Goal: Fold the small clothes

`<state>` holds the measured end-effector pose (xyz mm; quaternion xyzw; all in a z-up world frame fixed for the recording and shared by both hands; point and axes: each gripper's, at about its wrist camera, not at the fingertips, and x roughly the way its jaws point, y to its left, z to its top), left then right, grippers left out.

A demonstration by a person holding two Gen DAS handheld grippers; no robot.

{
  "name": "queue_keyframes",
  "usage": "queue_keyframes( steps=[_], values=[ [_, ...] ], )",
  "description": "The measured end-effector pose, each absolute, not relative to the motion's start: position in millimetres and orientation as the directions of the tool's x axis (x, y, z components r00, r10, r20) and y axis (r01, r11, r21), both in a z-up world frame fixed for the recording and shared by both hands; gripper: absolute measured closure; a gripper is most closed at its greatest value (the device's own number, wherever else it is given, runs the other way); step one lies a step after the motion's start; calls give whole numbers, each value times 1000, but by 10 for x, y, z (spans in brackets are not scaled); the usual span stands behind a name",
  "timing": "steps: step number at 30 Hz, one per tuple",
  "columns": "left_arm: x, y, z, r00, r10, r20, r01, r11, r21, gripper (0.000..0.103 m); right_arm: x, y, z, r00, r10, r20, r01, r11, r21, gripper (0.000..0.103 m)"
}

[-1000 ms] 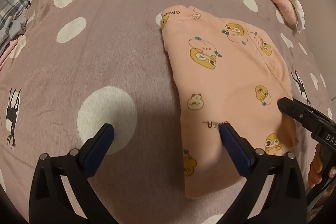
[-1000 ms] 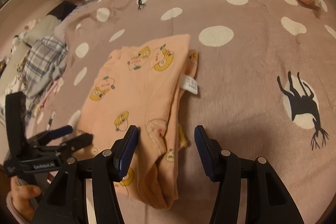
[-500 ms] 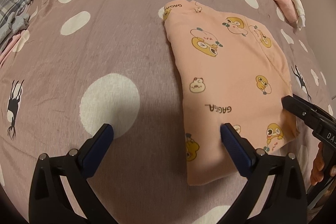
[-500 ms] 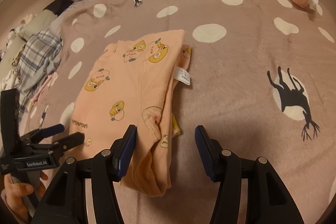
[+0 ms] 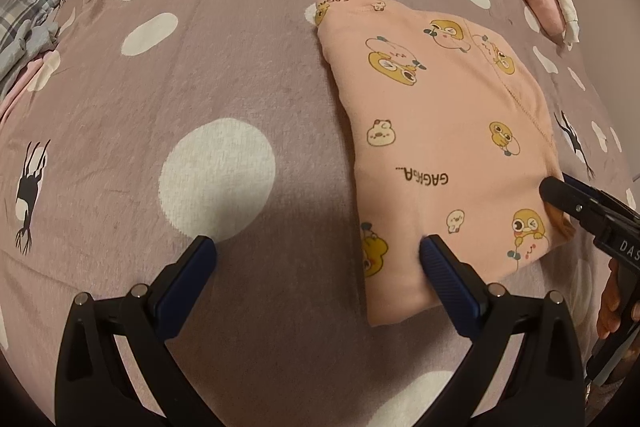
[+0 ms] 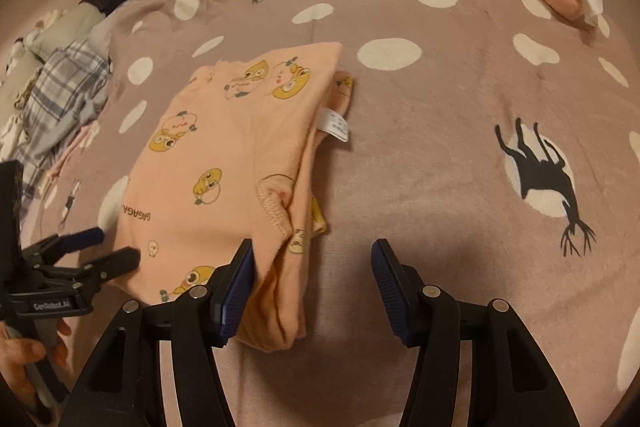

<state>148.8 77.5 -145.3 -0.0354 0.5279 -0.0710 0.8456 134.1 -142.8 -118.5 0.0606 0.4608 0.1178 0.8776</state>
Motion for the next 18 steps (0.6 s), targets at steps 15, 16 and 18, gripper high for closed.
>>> queue_keyframes(
  steps=[15, 16, 18],
  values=[
    [1310, 774, -1258, 448, -184, -875, 25, 981, -193, 1, 1088, -1422, -941, 607, 274, -746, -158, 962, 224, 46],
    [1288, 777, -1239, 450, -191, -872, 21, 979, -203, 1, 1052, -1420, -918, 613, 275, -741, -158, 961, 226, 46],
    [1226, 782, -1182, 460, -195, -866, 11, 977, -214, 1, 1000, -1405, -885, 617, 285, -734, -165, 958, 234, 46]
  ],
)
